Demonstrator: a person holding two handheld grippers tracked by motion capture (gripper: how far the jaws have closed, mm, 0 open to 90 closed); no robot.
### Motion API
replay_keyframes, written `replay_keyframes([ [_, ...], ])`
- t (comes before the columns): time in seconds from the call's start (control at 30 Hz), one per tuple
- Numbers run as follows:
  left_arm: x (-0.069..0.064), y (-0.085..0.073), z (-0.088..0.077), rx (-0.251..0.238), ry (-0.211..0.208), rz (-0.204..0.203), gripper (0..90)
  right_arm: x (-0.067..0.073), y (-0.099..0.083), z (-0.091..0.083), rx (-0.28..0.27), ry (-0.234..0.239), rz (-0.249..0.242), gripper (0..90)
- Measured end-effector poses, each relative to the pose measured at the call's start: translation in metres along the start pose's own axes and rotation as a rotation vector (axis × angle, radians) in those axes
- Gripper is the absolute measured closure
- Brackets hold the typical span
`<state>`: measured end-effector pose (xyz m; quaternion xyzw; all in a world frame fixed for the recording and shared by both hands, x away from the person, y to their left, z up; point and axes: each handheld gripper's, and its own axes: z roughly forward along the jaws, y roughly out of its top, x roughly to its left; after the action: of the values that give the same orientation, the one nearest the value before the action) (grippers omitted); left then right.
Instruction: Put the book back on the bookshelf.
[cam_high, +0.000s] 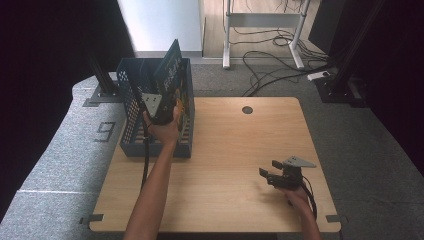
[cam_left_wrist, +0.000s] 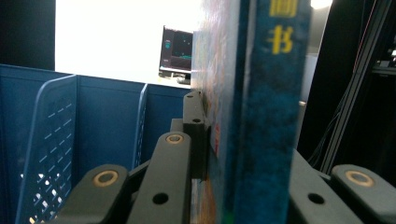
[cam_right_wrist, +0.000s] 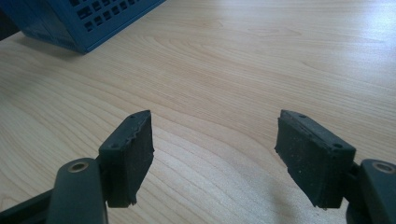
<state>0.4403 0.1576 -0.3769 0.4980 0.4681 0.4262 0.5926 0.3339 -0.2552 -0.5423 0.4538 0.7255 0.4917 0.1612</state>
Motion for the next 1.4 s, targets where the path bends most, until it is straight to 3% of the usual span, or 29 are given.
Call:
replay_keyframes([
  [0.4, -0.002, 0.001, 0.017, 0.073, -0.002, 0.02, 81.0, -0.001, 0.0, 0.001, -0.003, -0.002, 0.005, 26.8],
  [0.53, -0.004, 0.001, 0.018, 0.075, -0.003, 0.033, 81.0, -0.001, 0.0, 0.0, -0.005, -0.001, 0.005, 26.9],
  [0.83, -0.005, 0.007, 0.018, 0.055, -0.016, 0.02, 77.5, -0.001, 0.0, 0.0, -0.005, -0.001, 0.006, 26.9],
  [0.97, -0.007, 0.016, 0.021, 0.085, -0.032, 0.031, 75.5, -0.001, 0.0, 0.001, -0.004, 0.0, 0.001, 27.0],
  [1.23, -0.008, 0.019, 0.024, 0.111, -0.016, 0.083, 82.0, -0.001, 0.0, 0.001, -0.001, 0.0, 0.002, 27.0],
  [1.4, -0.005, 0.019, 0.021, 0.094, -0.021, 0.082, 82.9, -0.001, -0.001, 0.002, 0.003, -0.003, -0.001, 27.0],
])
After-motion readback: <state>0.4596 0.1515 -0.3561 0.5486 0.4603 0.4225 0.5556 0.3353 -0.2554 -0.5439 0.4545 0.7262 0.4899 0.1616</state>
